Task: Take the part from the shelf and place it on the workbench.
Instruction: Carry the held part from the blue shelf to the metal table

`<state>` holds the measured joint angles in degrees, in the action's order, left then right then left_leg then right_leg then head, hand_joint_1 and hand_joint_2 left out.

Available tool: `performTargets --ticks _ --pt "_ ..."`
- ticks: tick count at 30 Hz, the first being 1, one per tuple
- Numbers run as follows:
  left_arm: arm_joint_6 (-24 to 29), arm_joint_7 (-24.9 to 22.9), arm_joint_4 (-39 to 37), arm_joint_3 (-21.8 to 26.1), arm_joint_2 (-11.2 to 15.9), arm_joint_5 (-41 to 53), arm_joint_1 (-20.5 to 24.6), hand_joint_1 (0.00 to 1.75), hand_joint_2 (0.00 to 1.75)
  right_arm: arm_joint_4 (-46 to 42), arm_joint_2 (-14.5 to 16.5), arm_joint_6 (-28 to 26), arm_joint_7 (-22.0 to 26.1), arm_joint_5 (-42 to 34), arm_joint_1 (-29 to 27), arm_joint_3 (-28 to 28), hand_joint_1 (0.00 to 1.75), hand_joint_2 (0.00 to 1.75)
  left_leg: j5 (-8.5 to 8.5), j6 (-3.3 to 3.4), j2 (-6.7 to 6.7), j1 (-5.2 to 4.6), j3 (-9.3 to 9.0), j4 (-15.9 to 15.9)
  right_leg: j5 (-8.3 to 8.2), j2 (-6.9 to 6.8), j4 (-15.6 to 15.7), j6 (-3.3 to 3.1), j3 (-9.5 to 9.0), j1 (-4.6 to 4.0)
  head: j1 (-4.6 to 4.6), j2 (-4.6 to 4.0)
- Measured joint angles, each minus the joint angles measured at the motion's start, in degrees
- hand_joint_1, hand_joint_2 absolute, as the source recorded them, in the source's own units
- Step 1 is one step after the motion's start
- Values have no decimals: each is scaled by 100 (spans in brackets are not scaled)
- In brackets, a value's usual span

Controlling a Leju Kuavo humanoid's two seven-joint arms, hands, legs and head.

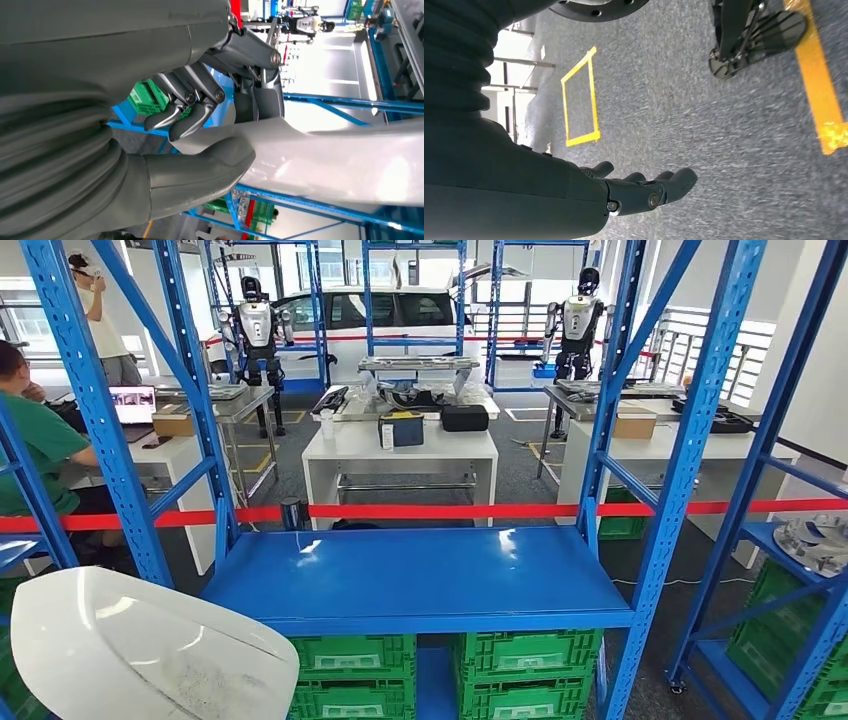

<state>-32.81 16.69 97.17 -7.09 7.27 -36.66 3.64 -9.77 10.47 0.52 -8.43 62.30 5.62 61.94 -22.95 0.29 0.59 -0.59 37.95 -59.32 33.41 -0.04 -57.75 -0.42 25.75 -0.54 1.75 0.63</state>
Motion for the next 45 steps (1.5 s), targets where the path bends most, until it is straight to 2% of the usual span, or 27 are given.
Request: performTargets --ticks 3,5,7,8,9,10,12,14,16,18,19,22,23,24,25,27,29,30,31,33,35,38,39,40,42,43,45 --pt "26 -49 -44 -19 -35 -7 67 175 175 1 2 -45 -67 2 1 3 0 175 113 -57 11 6 9 34 -36 -2 20 -47 82 2 1 0" --pt "38 -81 -109 -38 -102 -5 135 175 175 2 1 -89 -63 -58 6 38 0 175 -264 -151 -10 31 120 -230 -229 -23 35 -140 262 19 15 -1" --pt "38 -170 -175 -51 -202 -2 214 175 175 2 -2 -120 -119 -106 19 89 0 175 -929 -238 -31 64 262 -912 -443 -47 39 -197 488 34 28 -1" --pt "44 -222 -203 -60 -247 5 247 175 175 2 -2 -124 -157 -105 21 103 0 175 -1052 -260 -31 76 278 -1248 -517 -54 28 -192 583 32 30 -1" --pt "61 -251 -231 -70 -293 32 268 175 175 2 -2 -114 -163 -108 21 112 0 175 -1020 -274 -31 86 247 -1480 -591 -62 11 -183 684 31 30 0" --pt "84 -255 -254 -79 -330 73 279 175 175 2 -2 -102 -133 -114 22 118 0 175 -872 -280 -31 96 142 -1544 -664 -67 -9 -171 792 32 31 0" --pt "131 -217 -277 -87 -378 158 295 175 175 2 -2 -96 -30 -123 26 131 0 175 -610 -269 -34 111 -331 -1114 -793 -64 -57 -135 979 36 29 0" --pt "147 -184 -283 -90 -414 172 332 175 175 1 -2 -145 29 -110 28 138 0 175 -763 -222 -44 92 -951 -279 -894 -59 -103 -77 1094 33 29 1" --pt "145 -198 -316 -92 -462 115 365 175 175 1 -2 -183 -20 -94 30 139 0 175 -948 -132 -50 42 -1211 206 -1003 -62 -95 -6 1137 50 29 2" --pt "147 -206 -398 -107 -511 75 370 175 175 2 -4 -167 -60 -89 11 143 0 175 -864 -14 -36 19 -1122 266 -1056 -56 -84 72 1181 83 30 1" --pt "153 -185 -435 -116 -530 88 361 175 175 2 -5 -152 -41 -87 -3 145 0 175 -796 46 -26 19 -1062 276 -938 -48 -156 107 1223 94 29 1" --pt "206 -74 -482 -128 -553 191 305 175 175 2 -5 -112 61 -79 -29 147 0 175 -581 139 -6 25 -838 272 -88 -30 -967 177 1439 105 18 1" --pt "236 -52 -492 -128 -554 223 279 175 175 2 -7 -106 75 -74 -33 147 0 175 -512 141 -2 19 -751 258 93 -29 -1323 187 1494 104 16 1" --pt "266 -42 -507 -128 -554 246 248 175 175 2 -10 -106 71 -66 -33 147 0 175 -445 140 2 13 -657 236 128 -28 -1587 190 1499 102 15 1" --pt "289 -47 -524 -130 -555 252 213 175 175 2 -16 -110 48 -54 -32 147 0 175 -387 135 6 11 -553 206 27 -27 -1684 186 1430 99 15 1" --pt "319 -63 -564 -134 -559 239 137 175 175 2 -31 -117 -9 -22 -31 147 0 175 -289 113 10 12 -350 126 -283 -25 -1303 160 1012 94 11 1" --pt "338 -45 -595 -142 -565 233 69 175 175 2 -45 -109 11 -5 -21 147 0 175 -208 64 6 4 -197 46 -262 -17 -496 108 432 73 7 1" --pt "342 -24 -607 -147 -568 234 45 175 175 2 -49 -103 49 -8 -17 147 0 175 -166 32 7 2 -160 25 -185 -11 -202 80 260 57 7 2" --pt "344 -3 -616 -155 -569 236 24 175 175 2 -50 -96 92 -14 -13 147 0 175 -118 -4 10 5 -140 21 -120 -7 -36 45 186 40 8 2" --pt "345 31 -639 -169 -570 233 -9 175 175 2 -44 -91 156 -47 -17 147 0 175 -27 -77 10 21 -122 39 -195 -18 11 -35 248 39 10 1" --pt "340 46 -663 -175 -570 206 -38 175 175 2 -37 -103 217 -126 -11 155 0 175 -189 -143 -16 33 -51 -54 -324 -44 42 -124 343 58 15 0" --pt "284 41 -755 -197 -569 111 -31 175 175 2 -37 -103 317 -423 9 258 0 175 -1057 -238 -41 77 120 -891 -545 -65 46 -189 597 53 28 2" --pt "261 46 -807 -216 -567 85 -20 175 175 2 -37 -86 361 -554 16 332 0 175 -1227 -264 -41 90 141 -1229 -623 -69 35 -187 697 47 30 1" --pt "248 58 -860 -240 -564 72 -13 175 175 2 -33 -66 408 -666 23 418 0 175 -1208 -278 -41 99 106 -1435 -696 -74 20 -182 799 42 30 2" --pt "234 73 -943 -279 -557 60 7 175 175 2 -21 -55 460 -774 33 560 0 175 -879 -285 -42 111 -169 -1375 -837 -79 -25 -159 1014 38 31 2" --pt "231 76 -970 -293 -555 58 24 175 175 2 -15 -57 468 -793 36 606 0 175 -759 -272 -43 115 -440 -1075 -904 -79 -53 -142 1111 39 29 2" --pt "225 82 -996 -311 -554 56 65 175 175 2 -1 -62 470 -811 39 667 0 175 -864 -218 -48 90 -1052 -232 -1018 -73 -100 -90 1235 36 27 3"
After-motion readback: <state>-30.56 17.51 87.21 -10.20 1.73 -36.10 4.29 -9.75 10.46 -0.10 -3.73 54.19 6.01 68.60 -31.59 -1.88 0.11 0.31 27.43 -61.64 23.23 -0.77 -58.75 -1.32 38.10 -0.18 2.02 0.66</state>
